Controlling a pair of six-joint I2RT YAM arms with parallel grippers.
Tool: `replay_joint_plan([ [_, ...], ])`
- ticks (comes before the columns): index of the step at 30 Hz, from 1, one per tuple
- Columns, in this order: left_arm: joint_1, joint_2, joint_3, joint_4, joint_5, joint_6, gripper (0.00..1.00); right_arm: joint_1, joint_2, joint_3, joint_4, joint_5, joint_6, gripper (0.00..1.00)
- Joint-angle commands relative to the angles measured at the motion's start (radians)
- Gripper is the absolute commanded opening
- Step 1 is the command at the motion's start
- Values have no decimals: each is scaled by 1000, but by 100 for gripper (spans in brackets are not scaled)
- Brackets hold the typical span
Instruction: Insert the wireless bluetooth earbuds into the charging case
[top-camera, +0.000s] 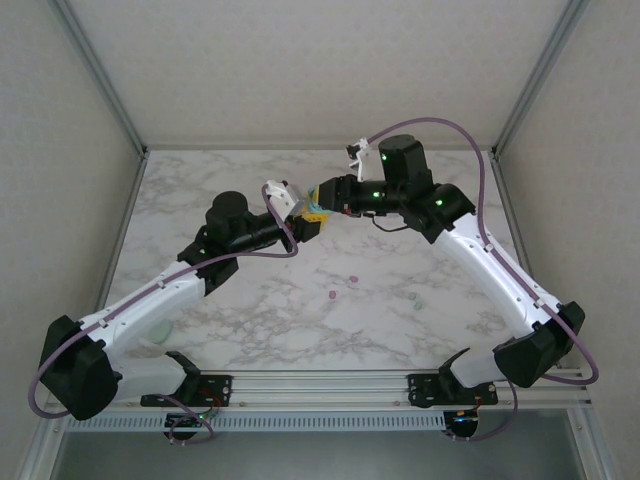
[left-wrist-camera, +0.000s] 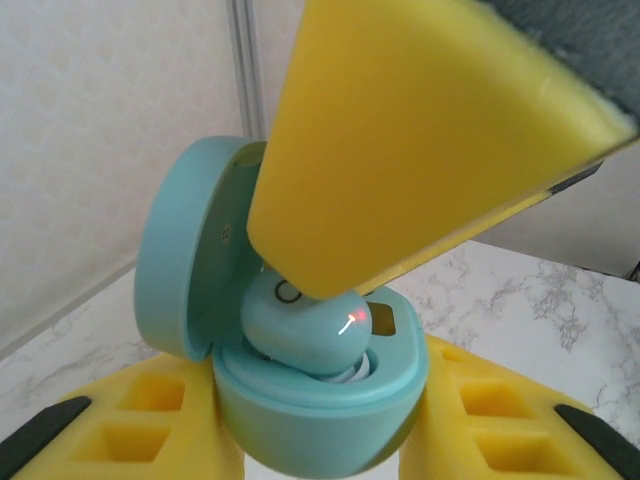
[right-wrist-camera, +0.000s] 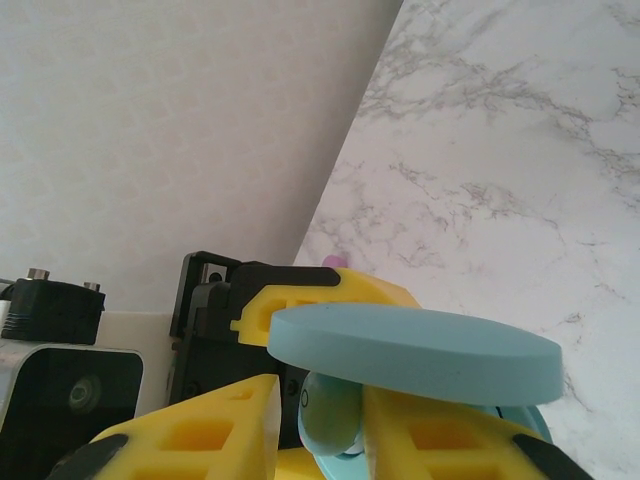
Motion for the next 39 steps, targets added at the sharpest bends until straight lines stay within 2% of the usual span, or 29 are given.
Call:
replay_joint_plan([
  [1,-8,-4,32,57,26,-16,15,6,7,38,-27,27,-17,30],
  [31,-7,-9,32,50,13,-5,15,6,-83,32,-37,25,-29,30],
  [34,-7,-9,31,48,17,-6,15,5,-107,29,-25,61,-40,32],
  [39,-9,-15,30,43,29,-5,15,-3,-152,21,-57,256,-59,36],
])
